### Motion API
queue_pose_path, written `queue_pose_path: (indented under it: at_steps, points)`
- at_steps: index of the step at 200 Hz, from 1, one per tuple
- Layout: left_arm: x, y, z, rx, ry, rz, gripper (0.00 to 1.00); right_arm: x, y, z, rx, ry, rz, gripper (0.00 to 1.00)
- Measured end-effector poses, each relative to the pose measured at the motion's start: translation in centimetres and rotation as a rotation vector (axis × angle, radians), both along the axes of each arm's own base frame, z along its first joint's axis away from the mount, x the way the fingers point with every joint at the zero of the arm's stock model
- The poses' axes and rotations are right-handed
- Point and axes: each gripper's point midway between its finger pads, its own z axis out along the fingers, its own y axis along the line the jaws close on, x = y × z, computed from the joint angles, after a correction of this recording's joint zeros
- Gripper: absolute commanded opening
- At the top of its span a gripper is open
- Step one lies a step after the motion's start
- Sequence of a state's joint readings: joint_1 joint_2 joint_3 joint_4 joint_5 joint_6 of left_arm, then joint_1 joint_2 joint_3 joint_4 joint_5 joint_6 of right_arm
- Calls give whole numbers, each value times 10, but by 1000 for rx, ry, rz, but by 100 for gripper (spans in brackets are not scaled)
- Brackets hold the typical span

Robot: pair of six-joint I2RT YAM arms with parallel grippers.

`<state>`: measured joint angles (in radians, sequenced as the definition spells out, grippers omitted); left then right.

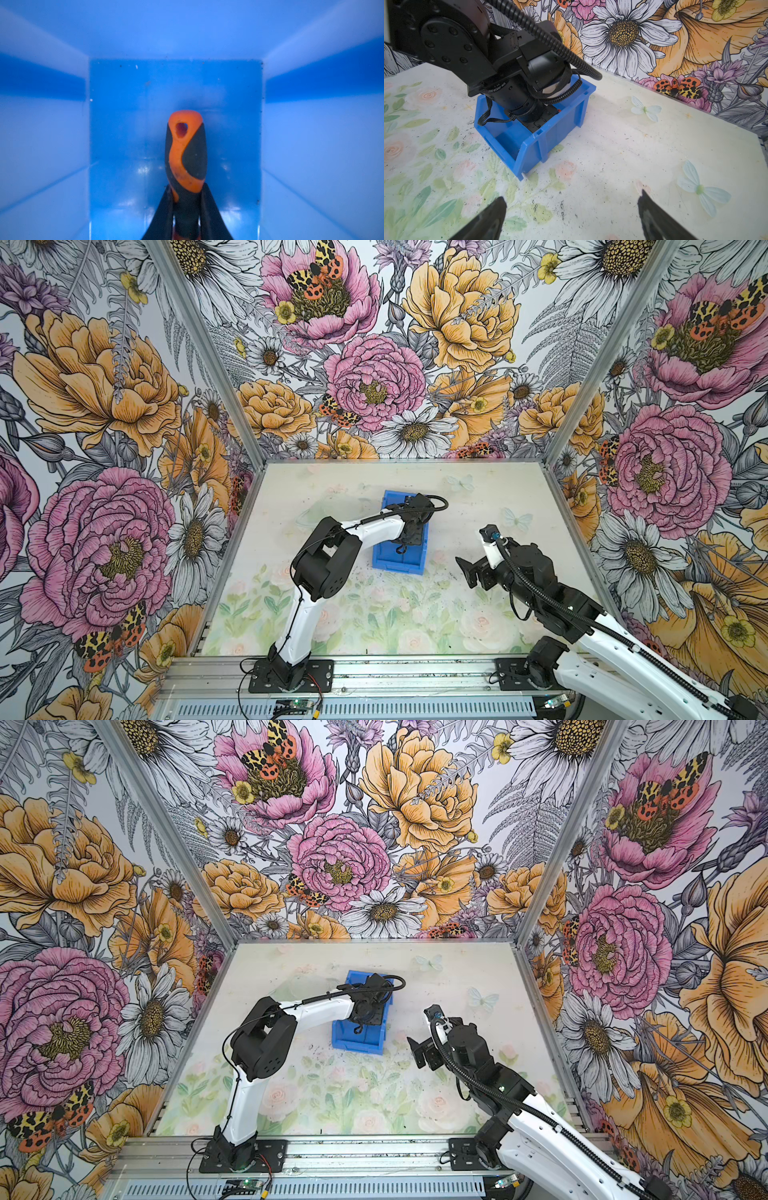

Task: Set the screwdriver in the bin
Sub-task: 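Lower the screwdriver into the bin and open the left gripper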

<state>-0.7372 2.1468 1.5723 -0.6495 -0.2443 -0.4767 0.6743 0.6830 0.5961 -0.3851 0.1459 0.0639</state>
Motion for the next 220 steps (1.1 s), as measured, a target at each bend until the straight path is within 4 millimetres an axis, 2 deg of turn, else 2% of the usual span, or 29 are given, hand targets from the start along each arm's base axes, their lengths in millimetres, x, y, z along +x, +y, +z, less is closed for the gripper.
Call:
queue_pose_path:
  at_steps: [36,220]
  points:
    - [0,0,0,-6,0,12,27,1,0,-2,-5,6,-1,99]
    - [0,0,1,-8,-2,13,43,2,-2,-2,-8,4,-6,99]
